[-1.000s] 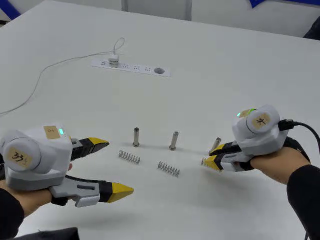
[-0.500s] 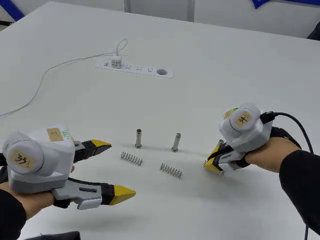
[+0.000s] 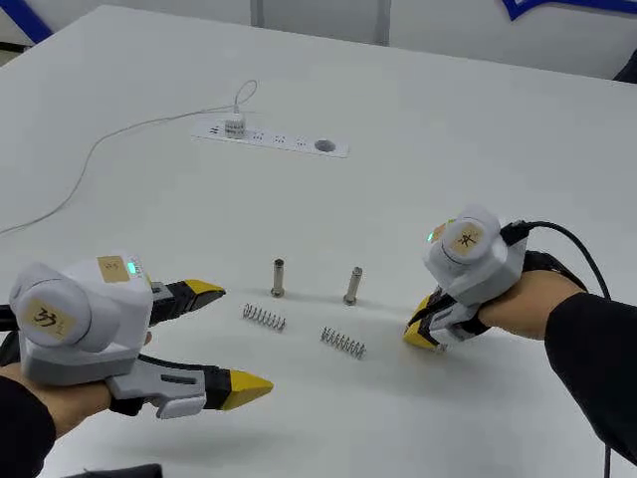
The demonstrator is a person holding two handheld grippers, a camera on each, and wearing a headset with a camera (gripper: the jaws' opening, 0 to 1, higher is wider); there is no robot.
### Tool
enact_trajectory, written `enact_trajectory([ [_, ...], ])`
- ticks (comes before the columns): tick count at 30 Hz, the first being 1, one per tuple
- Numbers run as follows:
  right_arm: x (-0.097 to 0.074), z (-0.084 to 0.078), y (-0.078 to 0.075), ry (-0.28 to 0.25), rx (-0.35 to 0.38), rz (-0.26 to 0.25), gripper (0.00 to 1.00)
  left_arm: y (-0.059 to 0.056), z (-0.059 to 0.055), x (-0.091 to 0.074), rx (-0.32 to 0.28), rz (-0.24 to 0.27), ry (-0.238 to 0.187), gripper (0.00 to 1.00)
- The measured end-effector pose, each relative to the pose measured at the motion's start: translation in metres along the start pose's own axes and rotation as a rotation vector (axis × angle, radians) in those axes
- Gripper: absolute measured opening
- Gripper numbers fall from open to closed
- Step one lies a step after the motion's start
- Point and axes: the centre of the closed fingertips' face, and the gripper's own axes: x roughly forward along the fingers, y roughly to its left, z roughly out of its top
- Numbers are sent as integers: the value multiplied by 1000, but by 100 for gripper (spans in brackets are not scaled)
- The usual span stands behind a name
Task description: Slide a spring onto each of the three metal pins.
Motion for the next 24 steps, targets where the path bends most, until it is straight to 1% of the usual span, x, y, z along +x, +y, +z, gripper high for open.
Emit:
enact_trajectory([
  [6,-11,8,5,-68,42,-8,12,-2,4,2,2,-9,-7,73],
  [11,-23,17,11,-139,85,-13,12,-5,8,4,4,-20,-14,73],
  [14,-32,27,17,-201,117,-7,12,-6,10,5,8,-27,-17,73],
  [15,-35,33,19,-230,130,-2,12,-7,12,5,6,-30,-21,72],
  [16,-38,36,20,-243,137,1,12,-7,13,6,4,-32,-24,72],
  [19,-47,53,26,-314,153,15,12,-8,19,8,-2,-44,-36,72],
  [24,-58,77,36,-392,155,37,12,-14,29,13,-6,-71,-55,70],
])
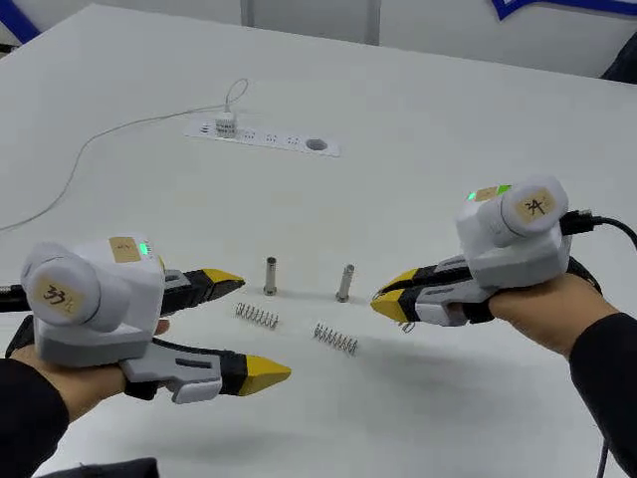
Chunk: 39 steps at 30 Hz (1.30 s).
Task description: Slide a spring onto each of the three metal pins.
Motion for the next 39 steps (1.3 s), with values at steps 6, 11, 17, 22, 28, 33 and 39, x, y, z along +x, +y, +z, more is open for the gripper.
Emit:
enact_trajectory([
  [6,-1,31,24,-116,2,68,11,-10,14,10,-13,-46,-28,67],
  [11,-5,50,43,-212,-38,134,11,-18,24,17,-31,-77,-55,63],
  [17,-8,63,57,-279,-54,185,11,-26,38,21,-41,-105,-92,58],
  [22,-10,72,67,-337,-38,234,11,-27,45,21,-66,-113,-127,51],
  [28,-11,77,76,-373,-24,276,11,-29,53,19,-90,-122,-160,41],
  [33,-10,79,89,-383,-43,302,11,-33,56,19,-92,-141,-171,31],
  [39,-9,79,95,-380,-46,313,11,-37,59,19,-63,-149,-181,19],
])
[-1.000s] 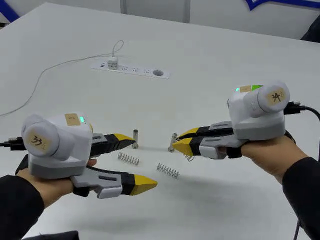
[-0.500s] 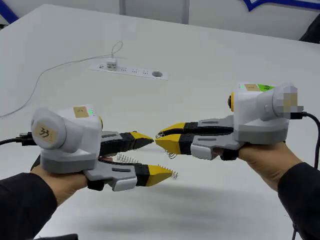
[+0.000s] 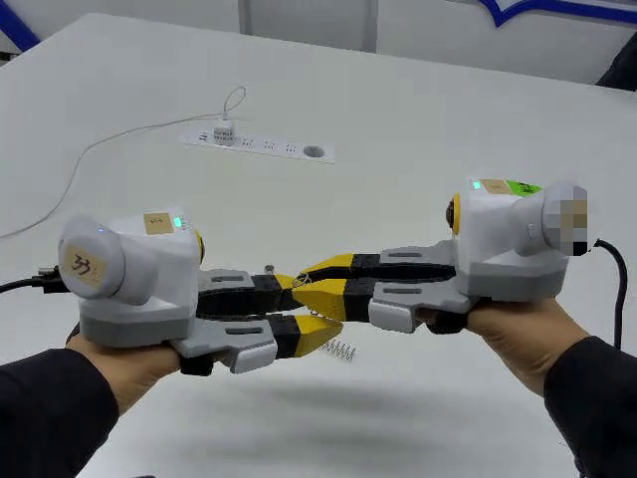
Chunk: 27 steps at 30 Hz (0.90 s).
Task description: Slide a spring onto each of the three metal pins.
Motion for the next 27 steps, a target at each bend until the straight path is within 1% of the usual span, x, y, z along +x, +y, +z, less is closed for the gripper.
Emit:
enact_trajectory([
  [1,0,0,1,1,0,1,11,0,0,0,9,-1,-1,17],
  [4,-2,0,1,6,-4,-2,11,2,-1,0,30,8,8,15],
  [9,-7,-1,0,22,-12,-10,11,3,-6,-1,63,6,28,12],
  [13,-13,-6,1,73,-30,-13,11,0,-10,0,109,4,59,12],
  [15,-16,-10,2,106,-44,-10,11,-1,-13,1,135,0,77,11],
  [18,-19,-17,3,169,-72,-6,12,-3,-17,2,177,-6,109,11],
  [21,-21,-26,5,262,-88,3,12,-7,-24,4,233,-18,153,11],
  [23,-21,-30,6,308,-99,8,12,-8,-27,5,255,-22,172,11],
  [24,-21,-33,6,349,-112,8,12,-9,-29,6,269,-25,185,11],
  [27,-20,-37,7,418,-154,14,12,-8,-32,6,272,-26,195,11],
])
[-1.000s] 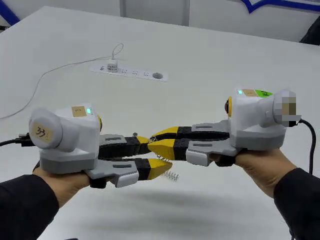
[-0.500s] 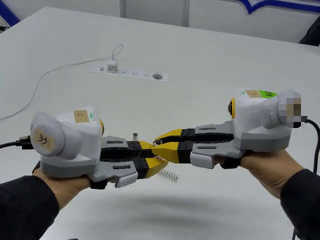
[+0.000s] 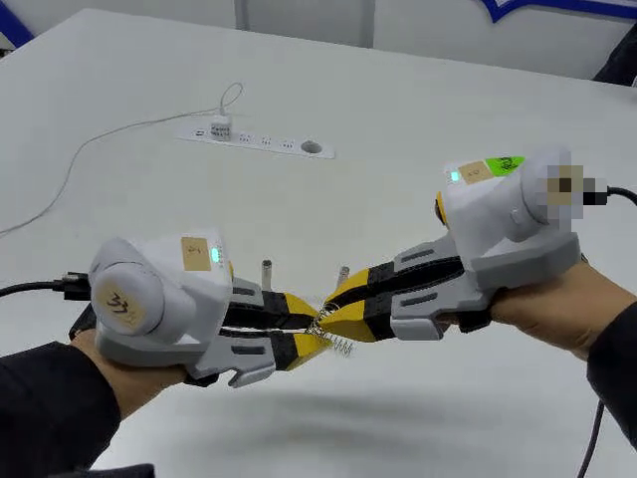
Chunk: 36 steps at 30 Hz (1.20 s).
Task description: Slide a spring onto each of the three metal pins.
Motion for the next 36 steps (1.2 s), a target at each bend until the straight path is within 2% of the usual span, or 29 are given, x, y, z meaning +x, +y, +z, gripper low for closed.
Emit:
enact_trajectory([
  [2,1,-1,-1,40,-51,-8,12,0,-1,0,-3,-1,0,11],
  [6,3,-2,-2,84,-78,2,13,0,-2,0,-5,-2,3,11],
  [9,4,-6,-3,138,-114,11,13,1,-3,0,-9,-1,4,11],
  [16,8,-9,-3,207,-157,31,12,1,0,2,4,-6,3,10],
  [26,6,-11,-5,252,-157,36,12,1,1,4,-1,-2,-12,11],
  [30,3,-10,-8,269,-160,31,12,1,1,4,-9,-3,-11,17],
  [36,-5,-15,-14,308,-157,14,12,2,1,0,-25,3,-19,21],
])
